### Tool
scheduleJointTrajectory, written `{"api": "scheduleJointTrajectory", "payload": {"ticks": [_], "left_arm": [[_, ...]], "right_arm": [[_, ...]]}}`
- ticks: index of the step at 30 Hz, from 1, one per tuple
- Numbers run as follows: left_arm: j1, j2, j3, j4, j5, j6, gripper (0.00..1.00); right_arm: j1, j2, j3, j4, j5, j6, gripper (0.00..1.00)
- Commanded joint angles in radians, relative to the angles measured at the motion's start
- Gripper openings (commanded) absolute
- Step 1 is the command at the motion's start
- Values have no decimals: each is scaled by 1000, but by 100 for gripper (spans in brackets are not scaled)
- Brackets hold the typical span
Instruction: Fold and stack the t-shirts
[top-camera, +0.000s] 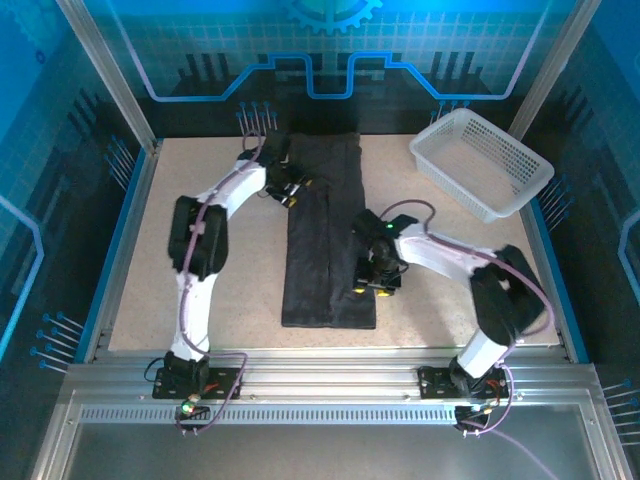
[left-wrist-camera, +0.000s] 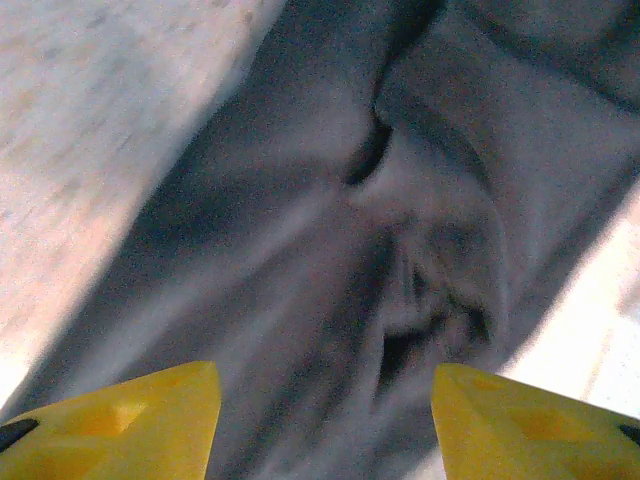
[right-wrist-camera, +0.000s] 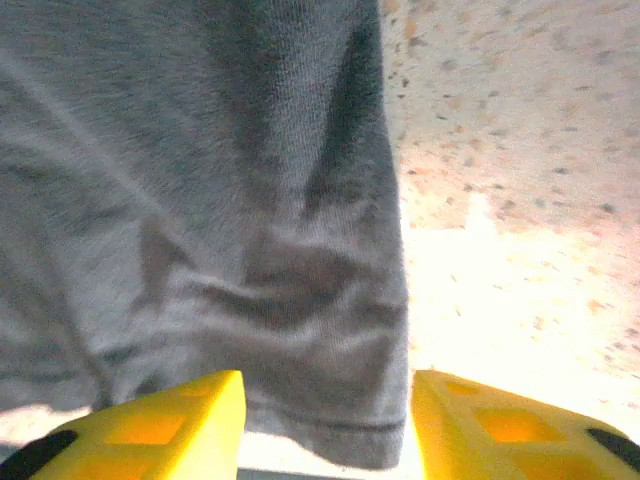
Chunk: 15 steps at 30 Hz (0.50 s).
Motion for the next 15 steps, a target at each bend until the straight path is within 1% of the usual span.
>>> {"api": "scheduleJointTrajectory", "payload": {"ticks": [1,5,7,9,11,13,15], "left_arm": [[-21,-238,-236,-49,31,61,58],[-37,-415,-573,-155,161,153,58],[-57,-513,-748,-148,238,177,58],[-92,-573,-863,-127,307,186,59],[-128,-606,-940,-127,335,180,59],[-157,-641,-1010,-70,351,142,59],[-180,-650,-1039,-21,360,113,58]], "right_arm": [[-31,-72,-73,-59,-63,-52,53],[-10,-76,-167,-23,-223,-88,58],[13,-55,-199,4,-248,-77,58],[28,-43,-228,54,-249,-57,59],[28,-15,-245,97,-266,-37,59],[37,15,-235,128,-264,-20,58],[49,37,-219,145,-255,-8,56]]}}
